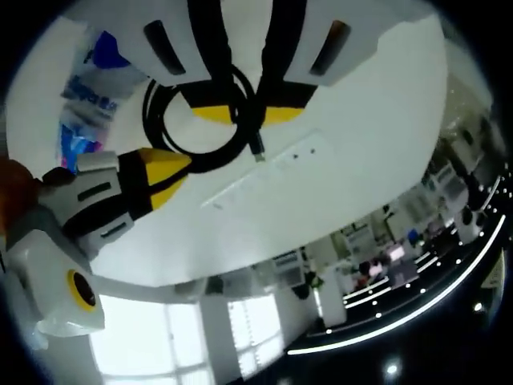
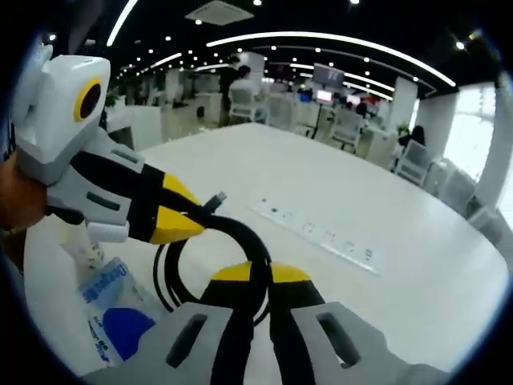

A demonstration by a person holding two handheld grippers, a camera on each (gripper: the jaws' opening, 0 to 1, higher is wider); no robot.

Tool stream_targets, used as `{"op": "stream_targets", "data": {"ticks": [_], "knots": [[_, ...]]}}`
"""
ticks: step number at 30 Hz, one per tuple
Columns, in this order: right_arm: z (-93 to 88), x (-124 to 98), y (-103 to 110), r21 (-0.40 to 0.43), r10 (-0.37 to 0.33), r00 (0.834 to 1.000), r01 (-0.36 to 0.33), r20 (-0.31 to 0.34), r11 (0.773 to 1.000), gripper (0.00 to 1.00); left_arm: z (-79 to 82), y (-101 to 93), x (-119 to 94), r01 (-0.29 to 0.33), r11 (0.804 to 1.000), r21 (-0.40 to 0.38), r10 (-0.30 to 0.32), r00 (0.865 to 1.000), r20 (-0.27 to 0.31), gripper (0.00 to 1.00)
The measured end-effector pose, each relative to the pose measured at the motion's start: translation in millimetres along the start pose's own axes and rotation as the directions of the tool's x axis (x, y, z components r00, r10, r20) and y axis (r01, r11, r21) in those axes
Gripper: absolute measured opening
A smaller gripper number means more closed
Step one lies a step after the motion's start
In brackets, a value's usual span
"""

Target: Arrange the tabletop items into an orderly group along one side of the table until the central work area is clear of visible clutter.

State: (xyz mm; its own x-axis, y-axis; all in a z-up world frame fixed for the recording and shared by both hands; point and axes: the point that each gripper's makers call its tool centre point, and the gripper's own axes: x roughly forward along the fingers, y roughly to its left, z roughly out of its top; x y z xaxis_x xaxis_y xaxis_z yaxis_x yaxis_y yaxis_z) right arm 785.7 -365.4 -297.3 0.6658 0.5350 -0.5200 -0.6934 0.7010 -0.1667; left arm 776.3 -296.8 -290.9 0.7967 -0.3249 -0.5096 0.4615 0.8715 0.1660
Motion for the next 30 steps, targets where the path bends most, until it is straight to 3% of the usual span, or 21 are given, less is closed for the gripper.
{"op": "stream_targets", "data": {"ticks": [18,30], "knots": [[30.6,-66.6,7.1,-0.052,-0.022,0.999,0.024,0.045,0.998,0.04,37.9,-23.3,-55.2,0.010,1.000,0.019,-0.011,0.997,0.077,0.08],[29.2,-113.2,23.2,-0.061,-0.031,0.999,0.034,0.040,0.998,0.04,45.4,-52.7,-96.1,0.044,0.998,0.048,-0.048,0.995,0.086,0.08]]}}
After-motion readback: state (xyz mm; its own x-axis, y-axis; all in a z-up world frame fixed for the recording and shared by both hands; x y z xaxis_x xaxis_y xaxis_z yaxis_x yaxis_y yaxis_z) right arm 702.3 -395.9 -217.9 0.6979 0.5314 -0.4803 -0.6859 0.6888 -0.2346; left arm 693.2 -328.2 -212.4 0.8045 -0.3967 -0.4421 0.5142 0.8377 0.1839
